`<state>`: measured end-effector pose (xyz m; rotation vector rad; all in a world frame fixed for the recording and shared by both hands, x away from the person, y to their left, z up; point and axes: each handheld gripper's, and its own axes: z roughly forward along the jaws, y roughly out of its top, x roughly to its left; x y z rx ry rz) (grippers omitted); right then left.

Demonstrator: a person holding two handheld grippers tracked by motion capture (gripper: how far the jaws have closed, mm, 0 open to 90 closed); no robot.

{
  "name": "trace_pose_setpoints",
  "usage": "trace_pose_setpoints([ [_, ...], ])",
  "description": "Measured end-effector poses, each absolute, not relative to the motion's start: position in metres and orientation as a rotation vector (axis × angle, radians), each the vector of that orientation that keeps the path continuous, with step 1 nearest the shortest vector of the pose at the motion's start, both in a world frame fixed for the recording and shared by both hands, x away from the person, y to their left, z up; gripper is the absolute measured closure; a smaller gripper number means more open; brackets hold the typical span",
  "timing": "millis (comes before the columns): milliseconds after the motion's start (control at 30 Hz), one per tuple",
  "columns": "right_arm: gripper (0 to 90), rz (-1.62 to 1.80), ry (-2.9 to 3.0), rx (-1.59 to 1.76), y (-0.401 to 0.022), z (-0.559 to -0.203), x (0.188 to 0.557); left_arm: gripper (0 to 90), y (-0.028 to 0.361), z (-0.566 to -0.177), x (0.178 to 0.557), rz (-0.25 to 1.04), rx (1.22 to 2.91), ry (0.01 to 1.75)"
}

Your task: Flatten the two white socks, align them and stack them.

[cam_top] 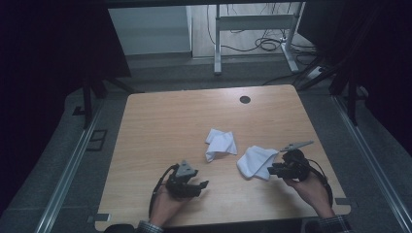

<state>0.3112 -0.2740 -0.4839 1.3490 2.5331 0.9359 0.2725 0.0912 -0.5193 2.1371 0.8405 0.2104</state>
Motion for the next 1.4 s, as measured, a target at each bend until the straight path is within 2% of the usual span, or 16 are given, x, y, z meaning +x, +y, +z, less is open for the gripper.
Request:
trace_pose_setpoints([
  [100,74.9,0.965,2.531,1.342,-0.273,-0.489,0.309,45.9,0.071,-0.516,0.278,0.177,2.143,0.794],
  [167,79.5,0.995,2.517,1.348,-0.273,-0.497,0.307,50.5,0.041,-0.513,0.288,0.144,2.161,0.723],
  [267,81.6,1.016,2.505,1.352,-0.272,-0.501,0.307,54.0,0.027,-0.511,0.293,0.122,2.163,0.694],
  [300,82.7,1.033,2.498,1.349,-0.272,-0.505,0.307,55.3,0.011,-0.511,0.298,0.097,2.161,0.672],
  [433,83.0,1.053,2.495,1.352,-0.271,-0.51,0.305,55.0,-0.01,-0.516,0.304,0.098,2.189,0.639],
  [533,82.9,1.068,2.501,1.347,-0.269,-0.514,0.304,47.6,-0.026,-0.524,0.309,0.123,2.22,0.629],
  [600,83.5,1.065,2.518,1.341,-0.267,-0.517,0.304,46.0,-0.035,-0.533,0.312,0.169,2.264,0.642],
  [633,83.9,1.056,2.521,1.337,-0.266,-0.518,0.304,46.6,-0.037,-0.536,0.313,0.173,2.268,0.652],
  [733,84.7,1.051,2.529,1.335,-0.266,-0.52,0.304,57.3,-0.037,-0.538,0.315,0.191,2.251,0.666],
  [867,87.4,1.056,2.542,1.34,-0.269,-0.522,0.306,79.2,-0.035,-0.536,0.322,0.169,2.245,0.729],
  [900,87.4,1.057,2.545,1.34,-0.269,-0.522,0.306,81.8,-0.035,-0.536,0.323,0.165,2.252,0.731],
  [1033,87.3,1.039,2.574,1.315,-0.273,-0.521,0.304,83.7,-0.029,-0.53,0.325,0.154,2.217,0.751],
  [1233,86.5,0.993,2.601,1.305,-0.283,-0.517,0.302,83.4,-0.016,-0.501,0.329,0.161,2.142,0.798],
  [1400,83.7,0.829,2.554,1.33,-0.313,-0.509,0.308,82.9,0.003,-0.478,0.334,0.185,2.089,0.838],
])
